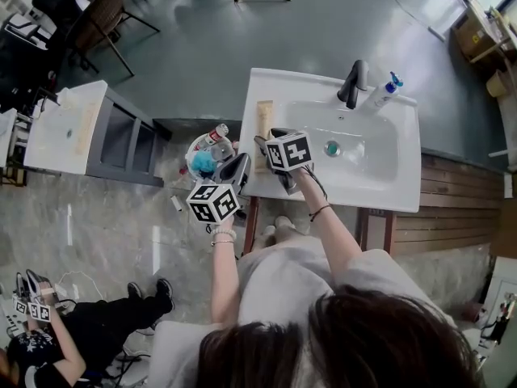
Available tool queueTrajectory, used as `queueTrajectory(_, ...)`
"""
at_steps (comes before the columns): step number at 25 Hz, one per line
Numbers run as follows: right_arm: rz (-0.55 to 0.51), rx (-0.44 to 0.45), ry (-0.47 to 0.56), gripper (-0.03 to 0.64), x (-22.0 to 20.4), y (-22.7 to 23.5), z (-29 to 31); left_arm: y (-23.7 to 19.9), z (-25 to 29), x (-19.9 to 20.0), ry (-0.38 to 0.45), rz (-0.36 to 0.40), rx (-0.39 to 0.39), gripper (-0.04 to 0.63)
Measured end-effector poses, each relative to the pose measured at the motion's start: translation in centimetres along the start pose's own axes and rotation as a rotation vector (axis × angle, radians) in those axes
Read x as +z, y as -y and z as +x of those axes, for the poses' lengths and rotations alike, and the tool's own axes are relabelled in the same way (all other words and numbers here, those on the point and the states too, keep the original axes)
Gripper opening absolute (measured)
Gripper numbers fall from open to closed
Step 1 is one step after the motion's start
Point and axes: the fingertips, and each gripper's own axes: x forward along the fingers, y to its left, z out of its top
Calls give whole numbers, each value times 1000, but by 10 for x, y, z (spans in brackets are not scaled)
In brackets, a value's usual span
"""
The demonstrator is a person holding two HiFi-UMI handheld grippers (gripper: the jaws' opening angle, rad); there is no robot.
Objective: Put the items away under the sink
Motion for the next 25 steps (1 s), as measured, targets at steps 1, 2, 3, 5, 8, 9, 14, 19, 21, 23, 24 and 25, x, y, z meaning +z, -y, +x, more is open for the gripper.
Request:
queueTrajectory(1,-1,-5,-8,209,0,1,2,0,1,1,-1,1,-1,-3)
queueTrajectory(2,-2,-12,-17,209,0,3,4,0,3,2,-2,3,-2,-3)
queueTrajectory(3,-4,-22,-27,209,-1,4,6,0,4,3,-3,6,-3,-3)
queueTrajectory(5,-8,-49,-46,209,-2,7,9,0,5,5,-4,15,-5,-3)
queueTrajectory(8,-36,-82,-73,204,-2,8,11,0,6,10,0,20,-6,-3)
queueTrajectory(9,-49,-96,-84,201,-2,8,11,0,5,10,1,19,-5,-3)
queueTrajectory(14,-97,-181,-110,190,-1,8,13,-2,5,11,7,19,6,-3)
queueTrajectory(19,-115,-218,-118,156,1,8,14,-1,2,13,12,24,8,-3)
queueTrajectory(21,-126,-228,-123,125,3,8,15,-1,1,13,12,24,10,-3)
queueTrajectory(23,-148,-245,-131,80,4,9,16,0,-1,14,12,25,11,-3)
queueTrajectory(24,-157,-248,-134,77,4,9,16,0,-1,14,13,25,11,-3)
queueTrajectory(25,-160,-248,-134,74,5,9,17,-1,-2,14,14,26,11,-3)
